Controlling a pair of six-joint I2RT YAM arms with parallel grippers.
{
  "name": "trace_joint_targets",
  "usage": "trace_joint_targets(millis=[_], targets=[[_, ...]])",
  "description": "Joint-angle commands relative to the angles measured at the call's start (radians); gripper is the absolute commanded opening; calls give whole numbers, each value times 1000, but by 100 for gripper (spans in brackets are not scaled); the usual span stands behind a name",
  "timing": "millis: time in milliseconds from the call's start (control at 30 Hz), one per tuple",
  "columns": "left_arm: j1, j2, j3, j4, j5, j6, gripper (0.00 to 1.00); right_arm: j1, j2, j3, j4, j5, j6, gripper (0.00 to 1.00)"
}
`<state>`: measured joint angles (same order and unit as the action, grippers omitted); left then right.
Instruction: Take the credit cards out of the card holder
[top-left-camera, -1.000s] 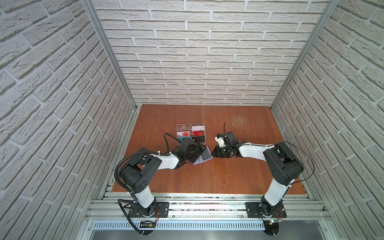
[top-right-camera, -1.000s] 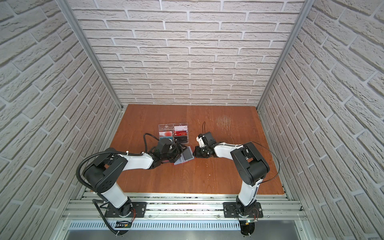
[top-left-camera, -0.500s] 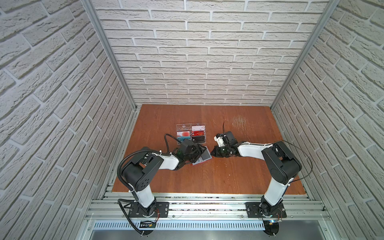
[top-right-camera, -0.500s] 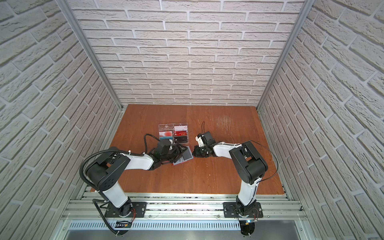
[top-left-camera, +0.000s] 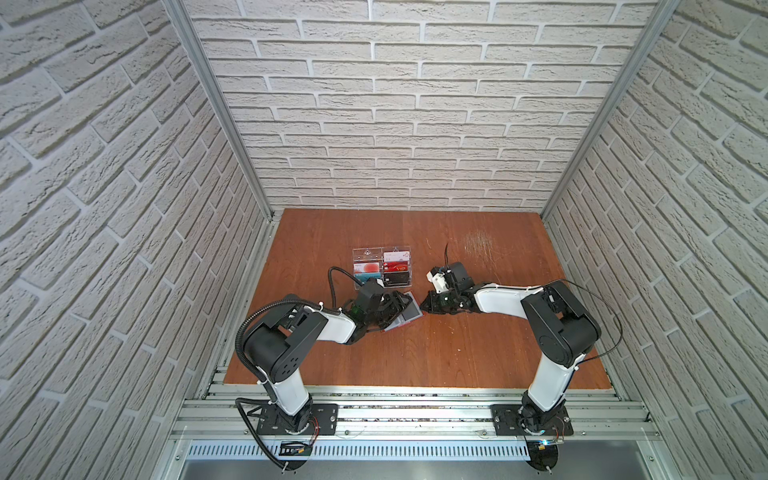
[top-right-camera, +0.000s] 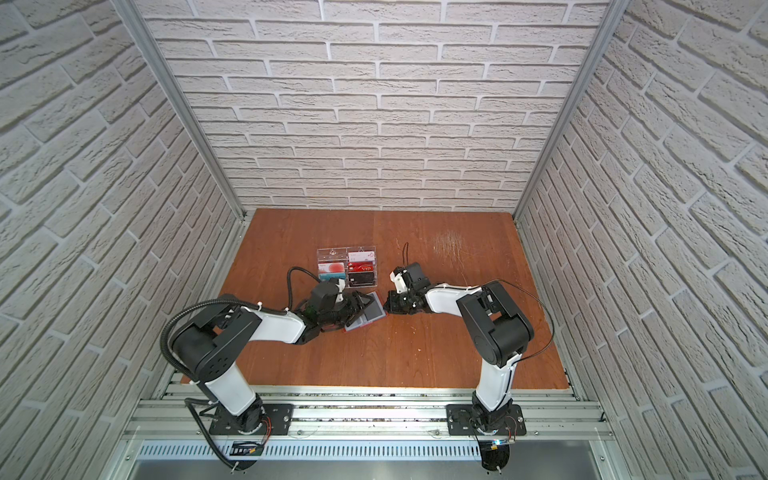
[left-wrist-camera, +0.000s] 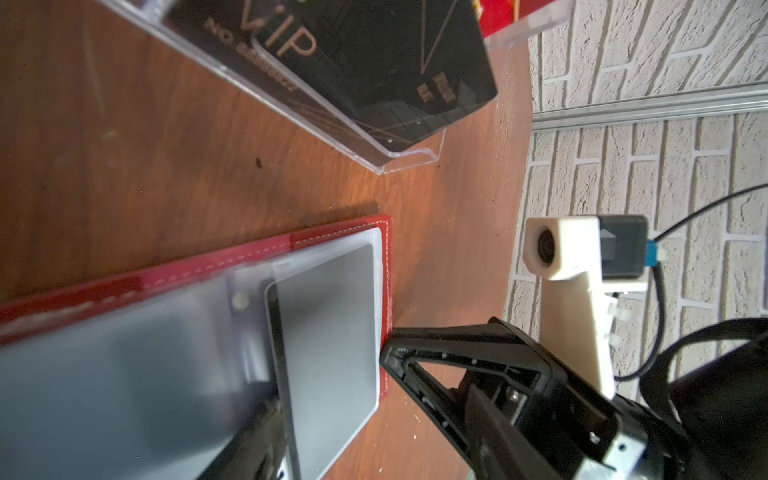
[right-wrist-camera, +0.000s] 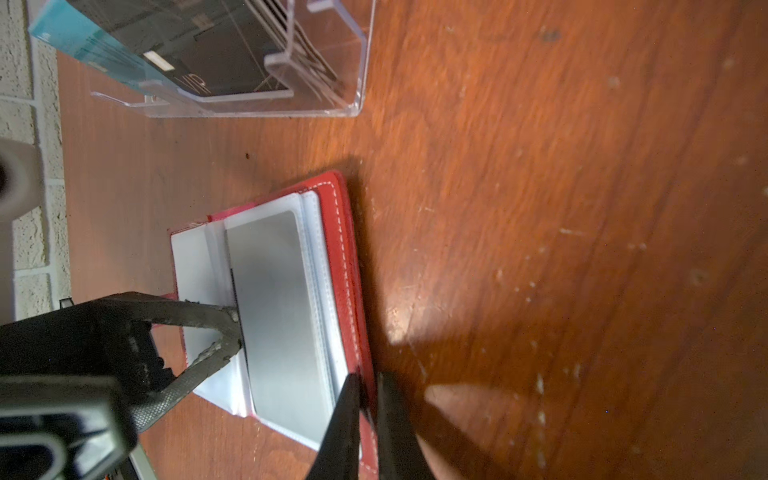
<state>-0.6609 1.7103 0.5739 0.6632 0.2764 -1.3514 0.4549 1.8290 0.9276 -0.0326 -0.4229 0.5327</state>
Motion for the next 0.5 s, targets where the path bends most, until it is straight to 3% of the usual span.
trace_joint_targets(millis=[0,467], targets=[[7,18,-30,119,18,48,67,20,31,10,8,-32,12,11],[2,107,-47,396,44,72,61,26,57,13,39,-77,39,11]])
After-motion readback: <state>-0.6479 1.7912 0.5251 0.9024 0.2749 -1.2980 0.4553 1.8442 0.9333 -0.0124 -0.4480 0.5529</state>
